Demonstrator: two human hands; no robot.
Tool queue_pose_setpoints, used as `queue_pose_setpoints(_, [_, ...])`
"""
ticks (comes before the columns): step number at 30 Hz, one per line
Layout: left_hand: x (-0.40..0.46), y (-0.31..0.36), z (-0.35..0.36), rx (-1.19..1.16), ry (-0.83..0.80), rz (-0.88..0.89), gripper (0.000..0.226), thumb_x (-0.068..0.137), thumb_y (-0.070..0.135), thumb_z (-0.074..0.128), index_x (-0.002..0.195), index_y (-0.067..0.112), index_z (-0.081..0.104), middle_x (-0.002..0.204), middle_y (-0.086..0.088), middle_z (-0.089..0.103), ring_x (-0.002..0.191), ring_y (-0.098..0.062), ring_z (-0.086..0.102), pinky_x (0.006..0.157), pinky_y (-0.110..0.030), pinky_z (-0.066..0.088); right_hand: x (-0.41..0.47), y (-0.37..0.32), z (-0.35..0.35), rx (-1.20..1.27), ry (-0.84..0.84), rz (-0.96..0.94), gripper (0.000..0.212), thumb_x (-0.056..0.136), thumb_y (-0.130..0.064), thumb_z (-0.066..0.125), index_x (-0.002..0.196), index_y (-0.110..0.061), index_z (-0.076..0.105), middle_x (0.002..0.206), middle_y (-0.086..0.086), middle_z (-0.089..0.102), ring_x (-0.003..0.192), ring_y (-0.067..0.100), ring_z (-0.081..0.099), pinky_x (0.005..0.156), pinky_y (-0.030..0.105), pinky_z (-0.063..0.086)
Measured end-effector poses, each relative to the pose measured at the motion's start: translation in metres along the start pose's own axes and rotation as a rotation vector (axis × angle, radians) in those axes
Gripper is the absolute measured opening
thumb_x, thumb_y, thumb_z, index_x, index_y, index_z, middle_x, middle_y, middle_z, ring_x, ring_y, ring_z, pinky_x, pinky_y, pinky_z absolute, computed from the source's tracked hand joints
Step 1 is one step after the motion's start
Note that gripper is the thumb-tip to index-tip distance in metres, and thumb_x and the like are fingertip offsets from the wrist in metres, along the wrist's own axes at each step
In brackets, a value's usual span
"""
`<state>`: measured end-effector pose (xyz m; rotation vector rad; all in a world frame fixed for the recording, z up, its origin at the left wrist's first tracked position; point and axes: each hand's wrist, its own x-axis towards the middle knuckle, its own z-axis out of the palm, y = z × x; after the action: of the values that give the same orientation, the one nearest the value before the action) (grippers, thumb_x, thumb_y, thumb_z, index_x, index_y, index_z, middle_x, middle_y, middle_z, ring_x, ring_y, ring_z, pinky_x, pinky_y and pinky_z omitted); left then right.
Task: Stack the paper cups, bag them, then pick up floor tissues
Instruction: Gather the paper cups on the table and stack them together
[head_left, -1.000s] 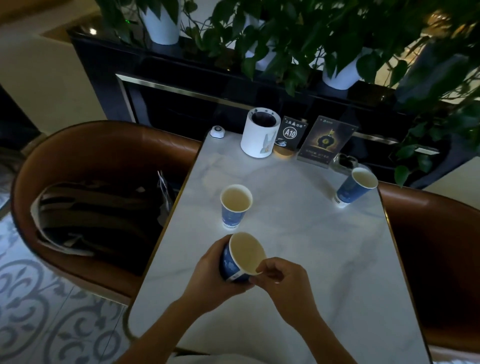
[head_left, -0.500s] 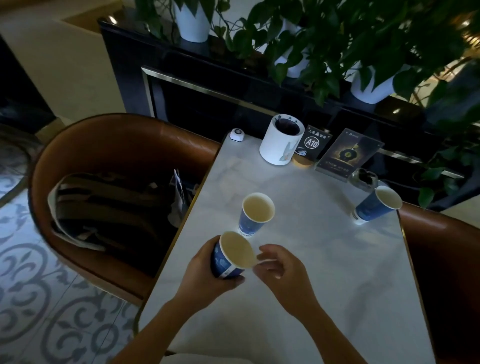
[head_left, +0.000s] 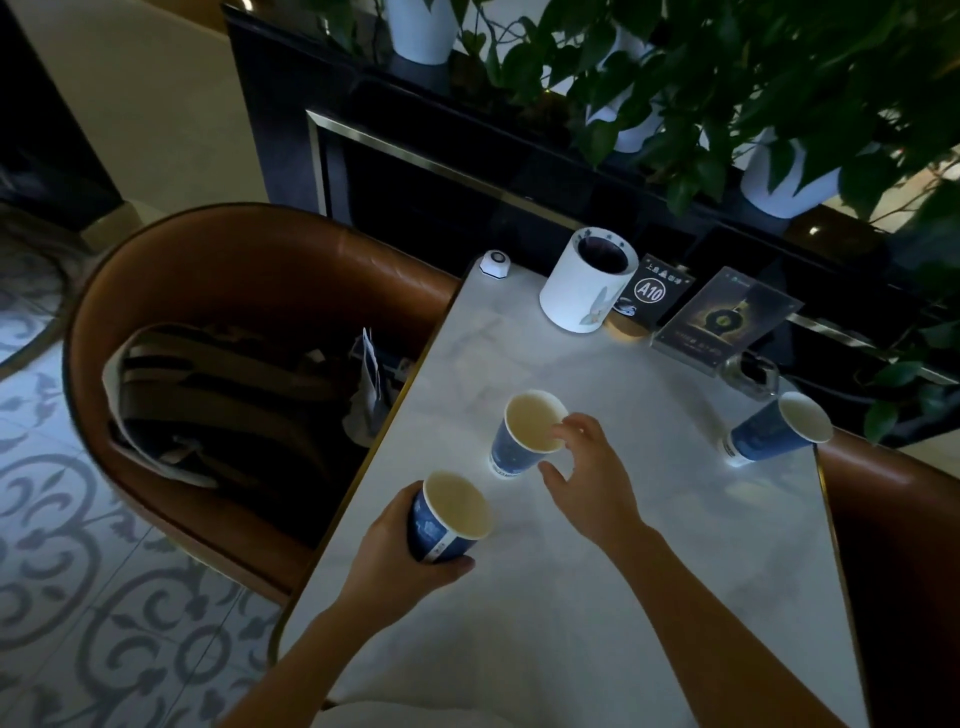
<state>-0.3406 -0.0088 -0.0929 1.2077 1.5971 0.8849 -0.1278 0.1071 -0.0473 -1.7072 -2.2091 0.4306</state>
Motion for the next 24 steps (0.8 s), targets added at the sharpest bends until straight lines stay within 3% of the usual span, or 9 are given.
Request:
queue_pose_setpoints(4, [-0.002, -0.002, -0.002, -0.004, 0.008, -0.024, 0.079, 0.062, 0.03, 0.09, 0.121, 0.04, 0.039, 0.104, 0.036, 0.047, 0.09, 0.009, 0.055, 0.063, 0.004, 0.043, 0.009, 0.001, 0.0, -0.163, -0.081, -0.029, 0.037, 0.08, -0.013, 0.073, 0.114, -0.014, 0.06, 0.133, 0.004, 0.052, 0.117, 0.023, 0.053, 0.085, 0.03, 0.05])
queue_pose_setpoints(7, [-0.004, -0.004, -0.004, -0.01, 0.001, -0.022, 0.078, 0.062, 0.031, 0.09, 0.121, 0.039, 0.04, 0.106, 0.033, 0.05, 0.093, 0.007, 0.056, 0.066, 0.003, 0.045, 0.018, 0.006, -0.001, -0.247, -0.05, -0.079, 0.022, 0.075, -0.007, 0.076, 0.094, -0.014, 0.07, 0.109, 0.003, 0.066, 0.104, 0.025, 0.059, 0.08, 0.033, 0.05])
queue_pose_setpoints(9, [-0.004, -0.004, -0.004, -0.012, -0.004, -0.018, 0.077, 0.062, 0.03, 0.091, 0.12, 0.038, 0.041, 0.105, 0.032, 0.051, 0.092, 0.007, 0.057, 0.067, 0.003, 0.045, 0.021, 0.01, -0.004, -0.265, -0.01, -0.121, 0.014, 0.074, -0.008, 0.077, 0.083, -0.017, 0.071, 0.091, 0.0, 0.069, 0.094, 0.023, 0.061, 0.079, 0.028, 0.04])
queue_pose_setpoints(14, [-0.002, -0.003, -0.006, -0.002, -0.029, -0.005, 0.076, 0.06, 0.032, 0.091, 0.119, 0.038, 0.042, 0.105, 0.03, 0.054, 0.093, 0.004, 0.059, 0.068, -0.001, 0.048, 0.024, 0.013, -0.016, -0.108, 0.084, -0.069, 0.012, 0.077, -0.027, 0.077, 0.078, -0.02, 0.067, 0.076, -0.006, 0.067, 0.075, 0.009, 0.057, 0.089, 0.029, 0.026])
queue_pose_setpoints(16, [0.0, -0.003, -0.006, -0.005, -0.035, -0.005, 0.076, 0.06, 0.033, 0.091, 0.118, 0.039, 0.043, 0.105, 0.03, 0.056, 0.094, 0.003, 0.061, 0.067, -0.003, 0.05, 0.023, 0.009, -0.023, -0.007, 0.101, -0.031, 0.022, 0.078, -0.031, 0.076, 0.067, -0.023, 0.06, 0.059, -0.014, 0.054, 0.057, 0.001, 0.047, 0.08, 0.03, 0.03])
queue_pose_setpoints(18, [0.001, -0.002, -0.005, -0.015, -0.044, -0.008, 0.076, 0.059, 0.033, 0.092, 0.117, 0.041, 0.043, 0.106, 0.027, 0.059, 0.095, 0.001, 0.062, 0.066, -0.006, 0.052, 0.02, 0.007, -0.03, 0.09, 0.11, -0.03, 0.031, 0.081, -0.03, 0.073, 0.06, -0.019, 0.053, 0.048, -0.015, 0.043, 0.046, 0.001, 0.039, 0.062, 0.026, 0.036])
queue_pose_setpoints(20, [0.001, -0.001, -0.004, -0.011, -0.055, -0.005, 0.075, 0.06, 0.032, 0.091, 0.116, 0.043, 0.042, 0.105, 0.027, 0.058, 0.094, 0.002, 0.062, 0.065, -0.007, 0.052, 0.015, 0.004, -0.037, 0.179, 0.082, 0.012, 0.032, 0.084, -0.031, 0.069, 0.061, -0.013, 0.055, 0.05, -0.01, 0.048, 0.046, 0.005, 0.044, 0.051, 0.013, 0.035])
queue_pose_setpoints(24, [0.0, 0.001, -0.001, -0.008, -0.073, 0.007, 0.078, 0.06, 0.034, 0.091, 0.119, 0.043, 0.041, 0.107, 0.028, 0.057, 0.096, 0.0, 0.062, 0.068, -0.009, 0.053, 0.007, 0.0, -0.045, 0.207, 0.114, 0.086, 0.039, 0.089, -0.032, 0.062, 0.058, -0.012, 0.05, 0.048, -0.006, 0.045, 0.051, 0.003, 0.049, 0.048, 0.01, 0.037])
